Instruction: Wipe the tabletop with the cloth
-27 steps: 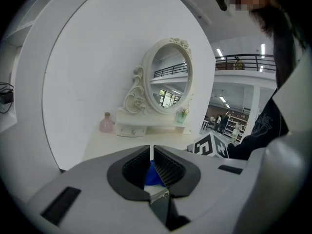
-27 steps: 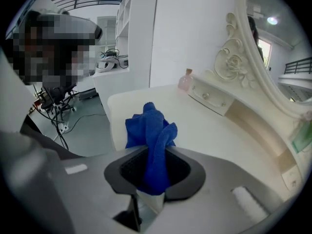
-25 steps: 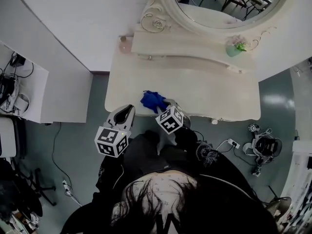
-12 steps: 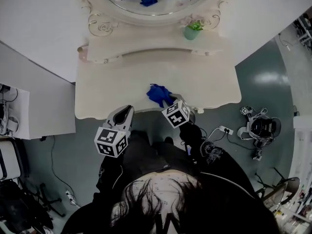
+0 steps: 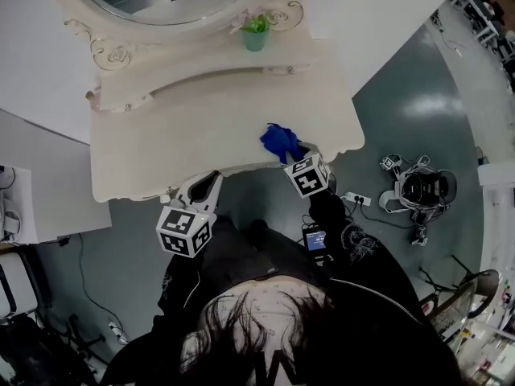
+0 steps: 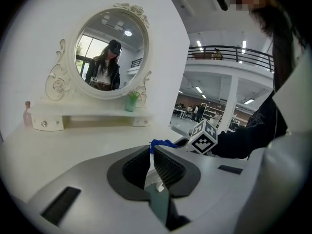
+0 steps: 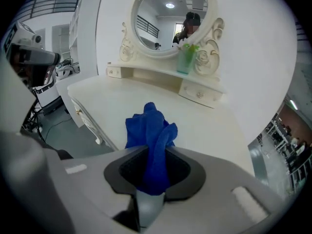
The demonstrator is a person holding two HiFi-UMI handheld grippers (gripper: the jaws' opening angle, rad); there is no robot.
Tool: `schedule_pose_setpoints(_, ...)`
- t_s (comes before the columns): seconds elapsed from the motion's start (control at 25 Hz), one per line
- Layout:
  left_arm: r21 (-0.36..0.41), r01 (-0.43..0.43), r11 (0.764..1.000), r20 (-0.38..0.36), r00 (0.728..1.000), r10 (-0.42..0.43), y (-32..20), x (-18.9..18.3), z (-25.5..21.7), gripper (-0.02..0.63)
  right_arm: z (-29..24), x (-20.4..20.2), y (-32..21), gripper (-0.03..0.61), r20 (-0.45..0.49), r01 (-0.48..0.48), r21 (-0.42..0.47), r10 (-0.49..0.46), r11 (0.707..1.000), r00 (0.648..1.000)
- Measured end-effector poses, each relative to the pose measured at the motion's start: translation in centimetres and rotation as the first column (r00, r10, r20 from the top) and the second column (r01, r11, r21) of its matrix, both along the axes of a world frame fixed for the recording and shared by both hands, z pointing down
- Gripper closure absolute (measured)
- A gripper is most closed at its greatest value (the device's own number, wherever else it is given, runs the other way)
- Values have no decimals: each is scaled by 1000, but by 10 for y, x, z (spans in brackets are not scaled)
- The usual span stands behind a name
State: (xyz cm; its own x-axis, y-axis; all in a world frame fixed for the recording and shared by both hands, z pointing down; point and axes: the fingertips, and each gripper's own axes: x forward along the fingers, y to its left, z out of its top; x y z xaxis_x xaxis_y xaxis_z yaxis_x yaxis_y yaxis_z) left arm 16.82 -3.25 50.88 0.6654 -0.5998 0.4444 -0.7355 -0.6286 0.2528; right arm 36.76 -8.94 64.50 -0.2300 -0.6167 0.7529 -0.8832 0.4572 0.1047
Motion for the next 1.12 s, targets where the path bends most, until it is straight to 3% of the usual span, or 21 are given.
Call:
schedule_pose_setpoints(0.32,21,-21,1000,3,1000,21,8,35,-3,611,3,106,15,491,-44,-160,8,160,987,986)
schedule_pose_setpoints(0.56,30,-26,999,9,1000,26,18,47,-4,611,12,169,28,491,-124,-217,-9,215,976,969)
schedule_pose_setpoints(0.84,27,7,1000,34,999,-7,28,33,-7,611,29,227,56,489,-150,-345,-86,330,935,932)
schedule_pose_setpoints(0.96,20,18,1000,49,999,-19,32,26,-7,611,23,246,67,489,-158,-421,-85,405,903,901)
schedule_pose_setpoints(1.12,11,2,1000,64,998,-2,39,25,-6,611,11,250,68,489,-103,-450,-54,443,891,890)
